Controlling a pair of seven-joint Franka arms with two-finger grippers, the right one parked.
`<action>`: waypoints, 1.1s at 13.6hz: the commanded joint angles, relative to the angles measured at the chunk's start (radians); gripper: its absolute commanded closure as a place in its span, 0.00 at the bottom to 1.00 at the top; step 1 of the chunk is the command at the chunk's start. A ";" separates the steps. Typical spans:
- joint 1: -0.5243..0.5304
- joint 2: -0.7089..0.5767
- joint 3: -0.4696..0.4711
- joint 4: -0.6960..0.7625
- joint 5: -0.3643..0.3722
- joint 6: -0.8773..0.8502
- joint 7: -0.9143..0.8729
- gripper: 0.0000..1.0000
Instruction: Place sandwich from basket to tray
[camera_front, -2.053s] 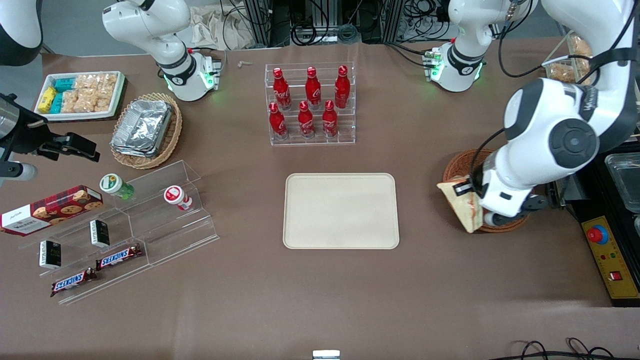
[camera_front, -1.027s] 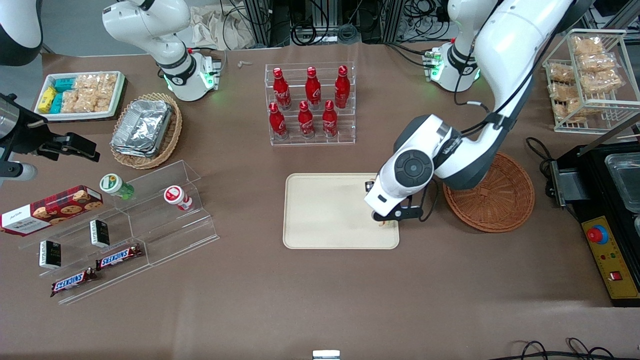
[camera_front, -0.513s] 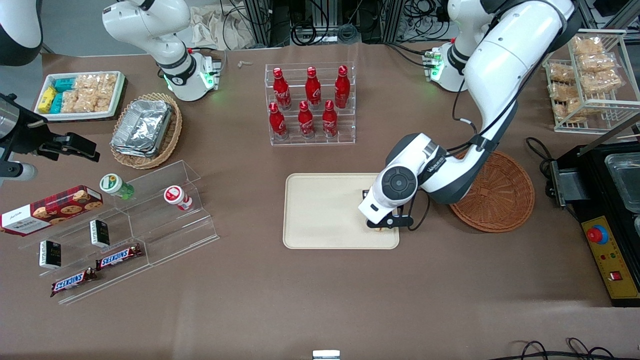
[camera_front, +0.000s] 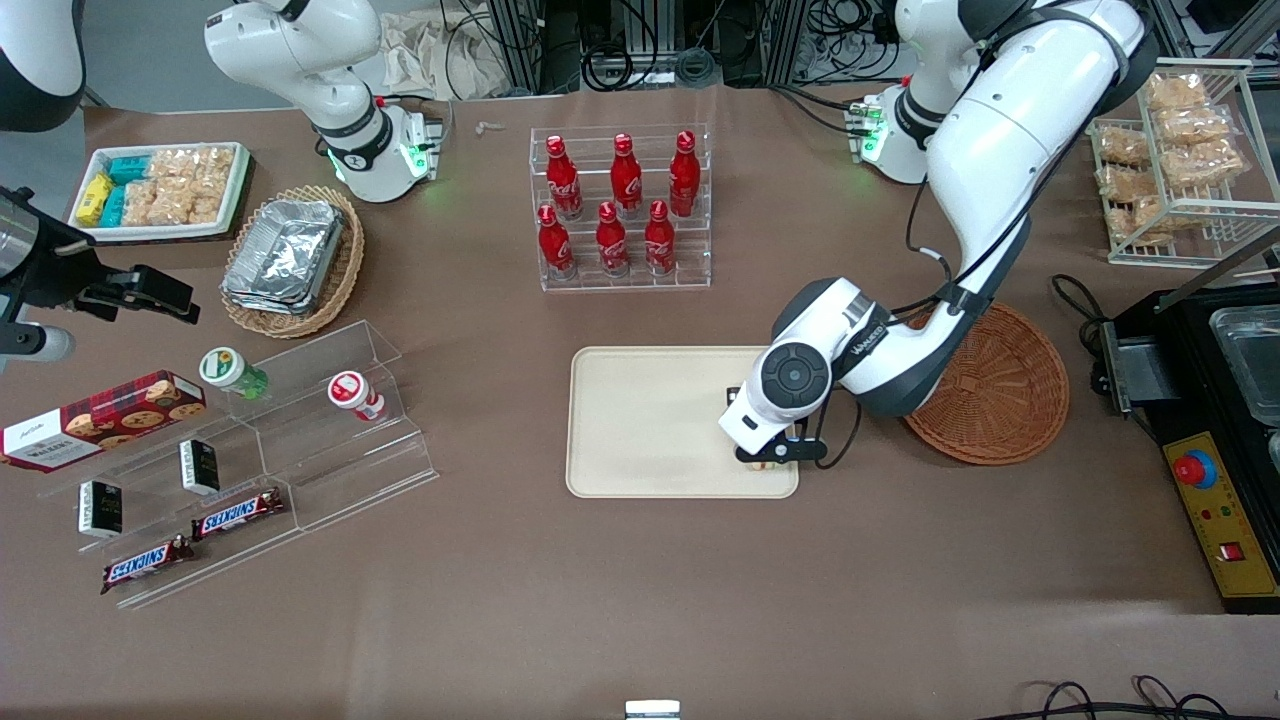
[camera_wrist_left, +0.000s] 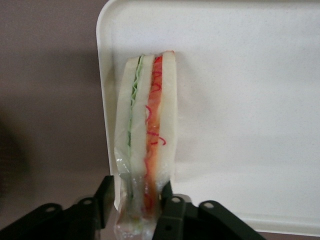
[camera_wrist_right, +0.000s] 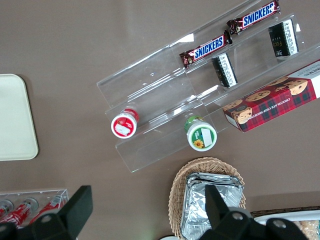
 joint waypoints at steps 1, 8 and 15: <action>-0.007 0.011 0.004 0.033 0.022 -0.003 -0.024 0.01; 0.075 -0.143 -0.005 0.076 0.000 -0.184 0.065 0.01; 0.213 -0.340 0.004 0.077 -0.025 -0.336 0.119 0.00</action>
